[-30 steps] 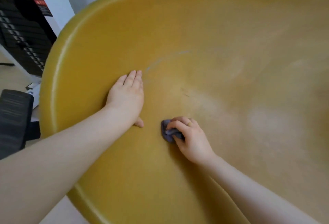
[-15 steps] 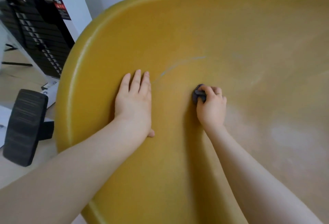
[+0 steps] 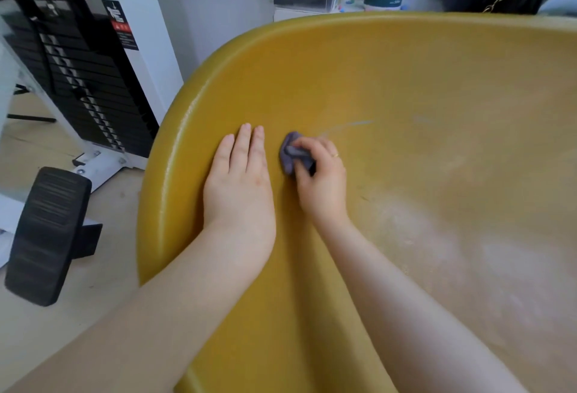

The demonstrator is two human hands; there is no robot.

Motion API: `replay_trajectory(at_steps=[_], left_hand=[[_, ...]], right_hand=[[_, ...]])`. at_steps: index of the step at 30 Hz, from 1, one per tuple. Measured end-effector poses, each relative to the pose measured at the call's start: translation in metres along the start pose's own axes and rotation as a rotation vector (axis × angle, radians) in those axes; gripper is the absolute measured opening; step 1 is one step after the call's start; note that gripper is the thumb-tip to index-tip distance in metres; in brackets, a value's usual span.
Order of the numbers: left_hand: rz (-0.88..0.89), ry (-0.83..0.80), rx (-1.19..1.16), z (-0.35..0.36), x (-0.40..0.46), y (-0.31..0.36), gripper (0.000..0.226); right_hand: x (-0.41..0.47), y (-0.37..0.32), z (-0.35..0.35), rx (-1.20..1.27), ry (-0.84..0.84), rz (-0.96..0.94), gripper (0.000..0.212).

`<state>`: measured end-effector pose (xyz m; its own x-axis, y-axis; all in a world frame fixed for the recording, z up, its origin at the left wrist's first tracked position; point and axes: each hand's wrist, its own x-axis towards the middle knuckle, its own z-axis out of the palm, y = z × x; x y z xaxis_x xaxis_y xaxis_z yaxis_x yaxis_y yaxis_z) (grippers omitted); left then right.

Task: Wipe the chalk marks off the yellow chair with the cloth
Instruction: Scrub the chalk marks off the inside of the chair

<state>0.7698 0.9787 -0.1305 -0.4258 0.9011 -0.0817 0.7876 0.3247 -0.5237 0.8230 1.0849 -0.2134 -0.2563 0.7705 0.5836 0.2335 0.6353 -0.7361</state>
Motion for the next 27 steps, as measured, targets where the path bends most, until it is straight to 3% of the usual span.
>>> replay_trajectory(at_steps=[5, 11, 16, 22, 27], left_hand=[[-0.003, -0.001, 0.018, 0.001, -0.002, -0.002, 0.092], [-0.003, -0.019, 0.010, -0.002, -0.004, -0.001, 0.091], [0.030, -0.057, 0.030, 0.001, -0.004, 0.004, 0.100], [0.048, -0.005, -0.029, 0.003, 0.008, 0.009, 0.084], [0.075, -0.022, 0.020, 0.008, 0.012, 0.015, 0.084]], right_hand=[[0.025, 0.012, 0.000, -0.065, 0.047, 0.141, 0.029], [-0.066, -0.012, -0.022, 0.021, -0.311, -0.128, 0.031], [-0.077, -0.007, -0.028, 0.019, -0.380, -0.194, 0.027], [-0.002, 0.019, -0.015, -0.058, -0.139, -0.139, 0.028], [0.061, 0.032, -0.004, -0.159, 0.218, 0.008, 0.030]])
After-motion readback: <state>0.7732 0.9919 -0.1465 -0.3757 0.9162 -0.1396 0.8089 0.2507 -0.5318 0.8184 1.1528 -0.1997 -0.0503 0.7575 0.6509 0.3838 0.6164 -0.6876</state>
